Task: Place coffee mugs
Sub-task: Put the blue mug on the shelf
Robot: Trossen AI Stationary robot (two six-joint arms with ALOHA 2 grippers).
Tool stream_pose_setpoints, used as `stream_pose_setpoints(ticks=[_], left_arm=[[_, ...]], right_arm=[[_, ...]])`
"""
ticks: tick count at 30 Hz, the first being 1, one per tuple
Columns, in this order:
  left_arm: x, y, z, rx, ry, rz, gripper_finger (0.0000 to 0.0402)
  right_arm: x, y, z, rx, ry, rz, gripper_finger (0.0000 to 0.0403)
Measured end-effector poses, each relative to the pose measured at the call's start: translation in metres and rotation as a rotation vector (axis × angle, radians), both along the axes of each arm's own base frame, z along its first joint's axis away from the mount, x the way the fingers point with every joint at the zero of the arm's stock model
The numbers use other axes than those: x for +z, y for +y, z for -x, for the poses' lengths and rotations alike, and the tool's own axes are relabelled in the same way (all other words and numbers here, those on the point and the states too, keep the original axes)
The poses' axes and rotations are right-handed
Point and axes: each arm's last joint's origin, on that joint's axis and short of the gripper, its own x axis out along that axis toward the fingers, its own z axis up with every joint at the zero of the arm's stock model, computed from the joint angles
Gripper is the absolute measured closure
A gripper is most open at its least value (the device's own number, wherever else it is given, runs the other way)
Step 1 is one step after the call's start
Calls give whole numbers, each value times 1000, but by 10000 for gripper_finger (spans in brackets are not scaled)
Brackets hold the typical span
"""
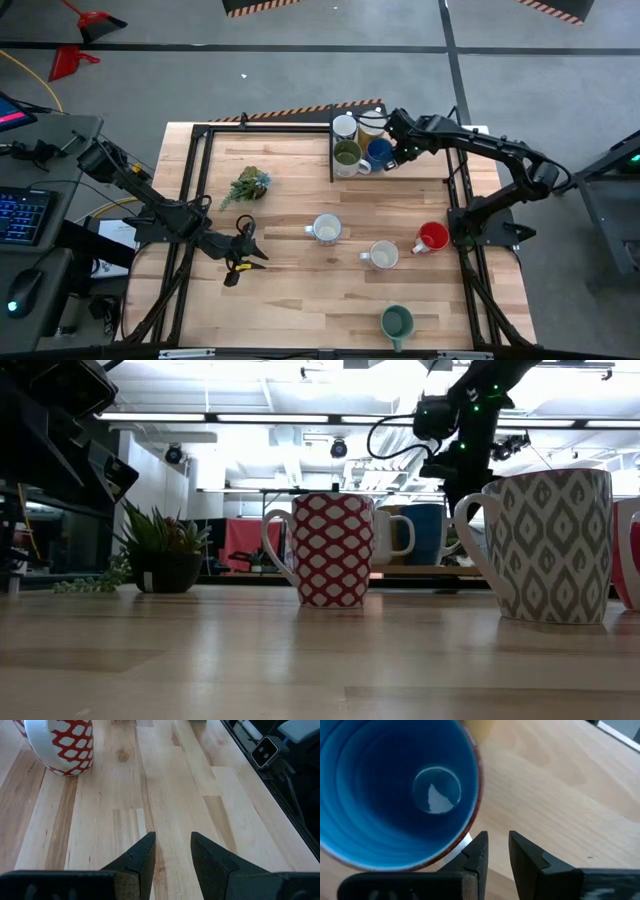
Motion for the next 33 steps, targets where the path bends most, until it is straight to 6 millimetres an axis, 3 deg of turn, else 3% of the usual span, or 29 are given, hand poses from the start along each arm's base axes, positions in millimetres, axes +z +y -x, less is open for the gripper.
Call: stream_pose_setpoints(ticks=[21,33], left_arm=[[0,0,0,0,0,0,289],[0,0,0,1,0,1,289]], right_arm=[[0,22,-14,65,-19,-31,339],[1,24,-21,92,-80,-31,339]])
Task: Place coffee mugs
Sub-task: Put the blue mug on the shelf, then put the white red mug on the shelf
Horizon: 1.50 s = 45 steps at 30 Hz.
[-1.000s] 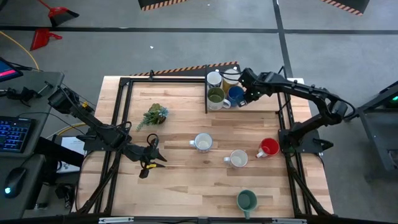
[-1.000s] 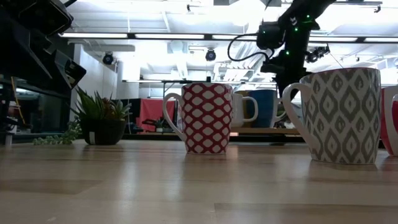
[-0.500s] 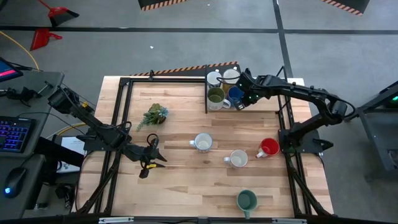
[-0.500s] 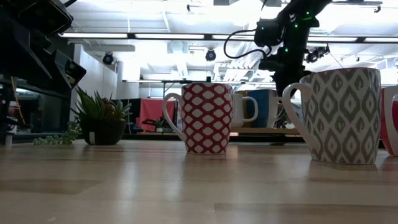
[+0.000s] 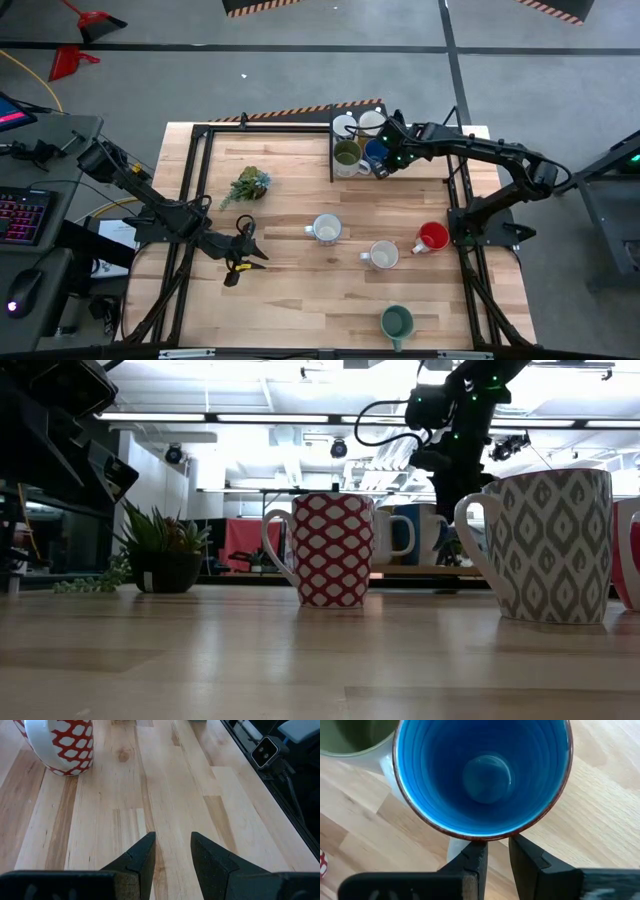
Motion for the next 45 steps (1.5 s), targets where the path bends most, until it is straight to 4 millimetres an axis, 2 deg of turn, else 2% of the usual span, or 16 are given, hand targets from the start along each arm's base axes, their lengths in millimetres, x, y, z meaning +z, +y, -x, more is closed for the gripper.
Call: stream_pose_setpoints(ticks=[17,25,30,37,45], left_arm=[[0,0,0,-1,0,0,289],[0,0,0,0,0,0,289],[0,0,0,0,0,0,289],[0,0,0,0,-1,0,289],[2,-1,-1,0,-18,11,289]], right_arm=[[1,13,-9,45,-35,-24,339],[-1,17,-3,14,47,-30,339],[-1,35,-12,77,9,-85,339],[0,71,-27,210,-31,-85,339],[7,109,-49,470,-140,84,339]])
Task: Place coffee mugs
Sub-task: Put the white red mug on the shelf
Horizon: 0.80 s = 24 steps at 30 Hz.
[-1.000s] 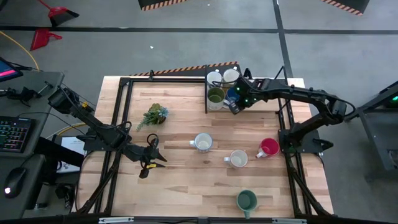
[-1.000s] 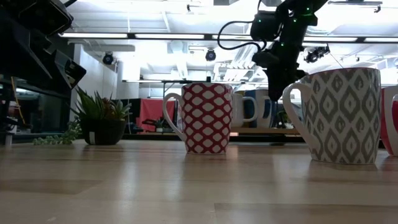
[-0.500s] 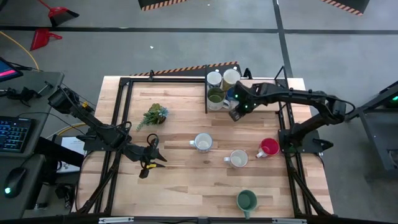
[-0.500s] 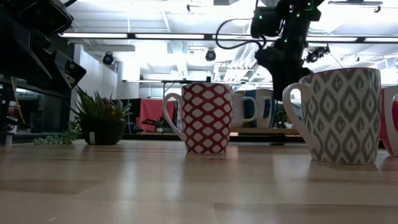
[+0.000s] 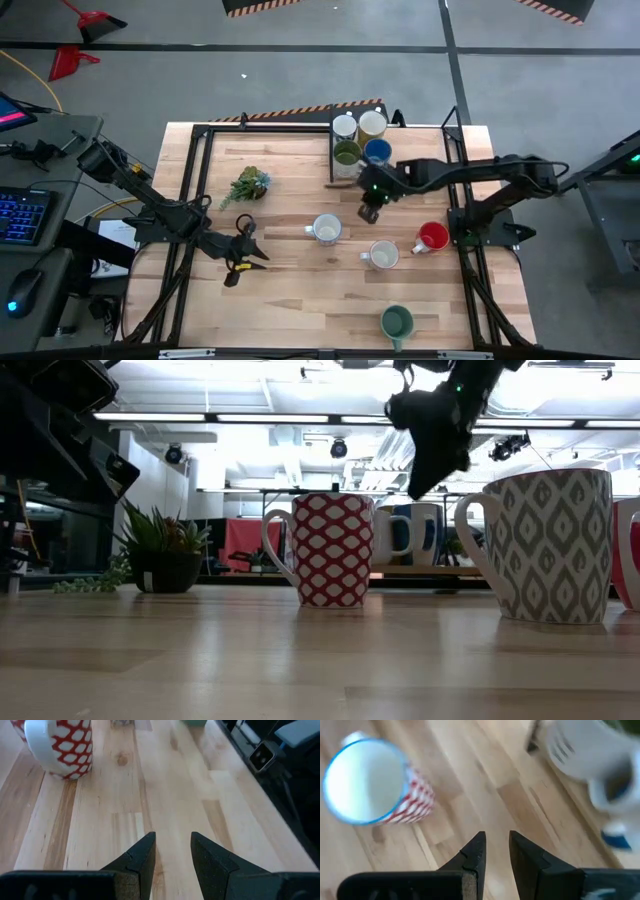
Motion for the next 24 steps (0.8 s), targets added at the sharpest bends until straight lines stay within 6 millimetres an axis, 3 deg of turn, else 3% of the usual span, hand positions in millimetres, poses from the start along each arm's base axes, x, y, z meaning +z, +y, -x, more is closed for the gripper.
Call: stream_pose_setpoints(ticks=[4,11,19,24], left_arm=[[4,-1,-2,0,-42,28,289],[11,-3,-5,0,-109,72,289],[16,-2,-8,79,-178,72,289],[21,-2,-9,121,-225,81,289]], right_arm=[[1,23,-2,208,6,94,339],[7,61,-9,554,-120,41,339],[8,80,-8,693,-168,77,339],[-16,78,18,687,-170,58,339]])
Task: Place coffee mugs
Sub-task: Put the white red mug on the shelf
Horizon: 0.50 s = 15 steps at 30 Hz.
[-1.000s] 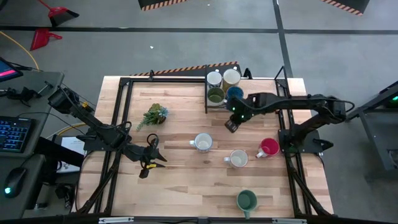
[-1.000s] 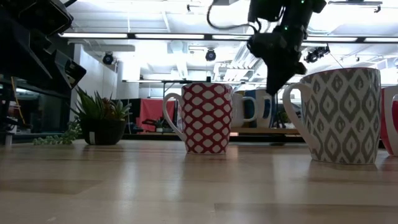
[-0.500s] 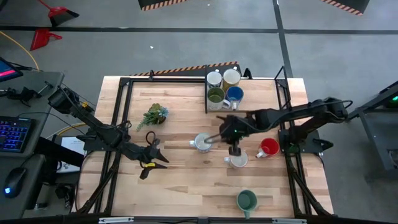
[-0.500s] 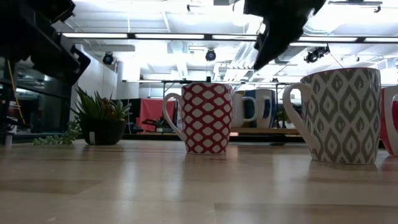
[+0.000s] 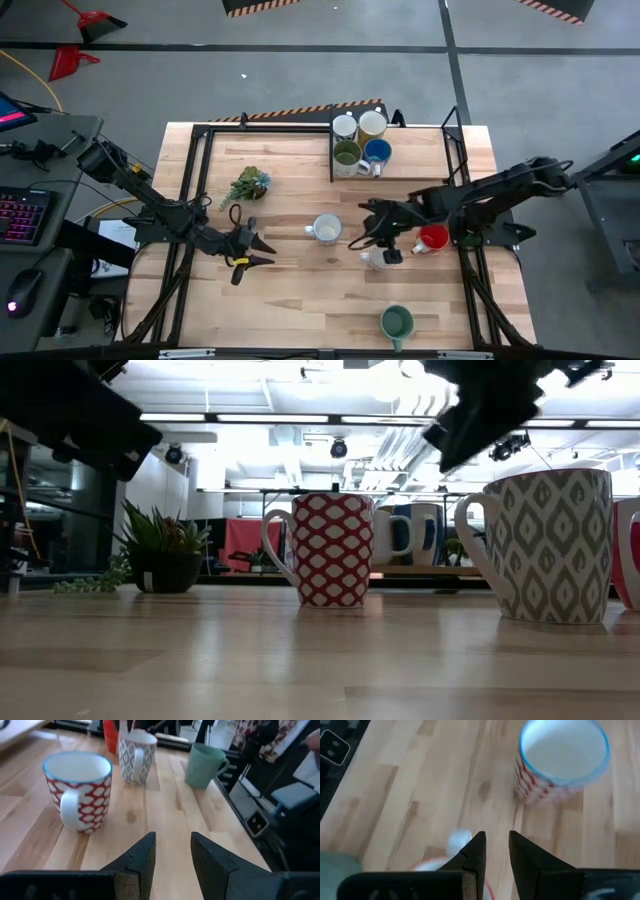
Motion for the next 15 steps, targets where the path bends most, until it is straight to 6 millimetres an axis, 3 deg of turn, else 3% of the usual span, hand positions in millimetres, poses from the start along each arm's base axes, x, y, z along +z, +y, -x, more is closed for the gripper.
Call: stream_pose_setpoints(ticks=[15], left_arm=[[10,5,-3,190,-117,13,289]], right_arm=[[21,-22,121,5,-475,-129,339]])
